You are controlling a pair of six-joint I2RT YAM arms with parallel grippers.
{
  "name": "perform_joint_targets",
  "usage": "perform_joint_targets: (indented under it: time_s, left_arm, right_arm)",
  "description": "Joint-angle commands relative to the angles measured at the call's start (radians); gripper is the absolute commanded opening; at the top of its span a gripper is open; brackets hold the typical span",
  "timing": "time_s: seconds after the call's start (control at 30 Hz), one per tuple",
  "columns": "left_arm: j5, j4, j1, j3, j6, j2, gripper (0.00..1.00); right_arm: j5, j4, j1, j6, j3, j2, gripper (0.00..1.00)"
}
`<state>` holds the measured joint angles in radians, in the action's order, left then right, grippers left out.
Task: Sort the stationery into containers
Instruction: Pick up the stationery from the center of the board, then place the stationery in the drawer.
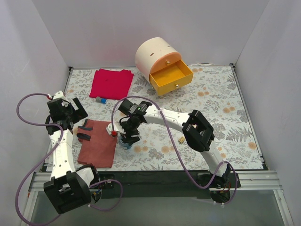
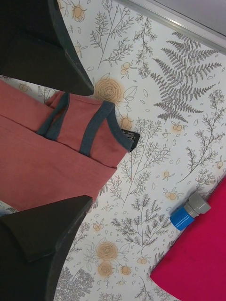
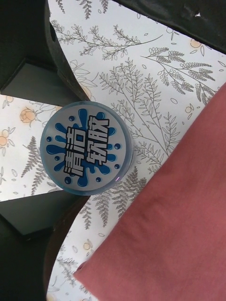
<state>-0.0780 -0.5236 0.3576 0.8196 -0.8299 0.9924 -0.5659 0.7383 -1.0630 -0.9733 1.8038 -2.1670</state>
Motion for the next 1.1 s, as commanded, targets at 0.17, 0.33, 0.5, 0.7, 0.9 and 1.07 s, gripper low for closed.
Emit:
perform_joint_targets:
  time_s: [0.17, 0.33, 0.5, 0.7, 0.9, 1.07]
  left_arm:
    - [-0.175, 0.027, -0.003, 0.118, 0.034, 0.068, 0.86]
    - [-0.215, 0.045, -0.003, 0.165, 0.057, 0.075, 0.86]
    - [-0.221, 0.062, -0.003, 0.168, 0.055, 0.078, 0.87]
    - [-0.232, 0.062, -0.003, 0.205, 0.058, 0.138, 0.86]
    - [-0.227, 0.068, -0.003, 0.234, 0.061, 0.172, 0.86]
    - [-0.22, 0.065, -0.002, 0.234, 0.072, 0.18, 0.86]
  right_arm:
    - [0.008, 0.062, 0.162, 0.073, 0.211, 0.21, 0.41]
    - [0.015, 0.079, 0.317, 0.091, 0.374, 0.213, 0.43]
    - [0.035, 0.041, 0.434, 0.114, 0.463, 0.21, 0.43]
    - [0.113, -0.066, 0.508, 0.133, 0.404, 0.22, 0.43]
    - [0.17, -0.097, 0.56, 0.136, 0.43, 0.173, 0.45]
    - [0.185, -0.126, 0.615, 0.14, 0.427, 0.141, 0.47]
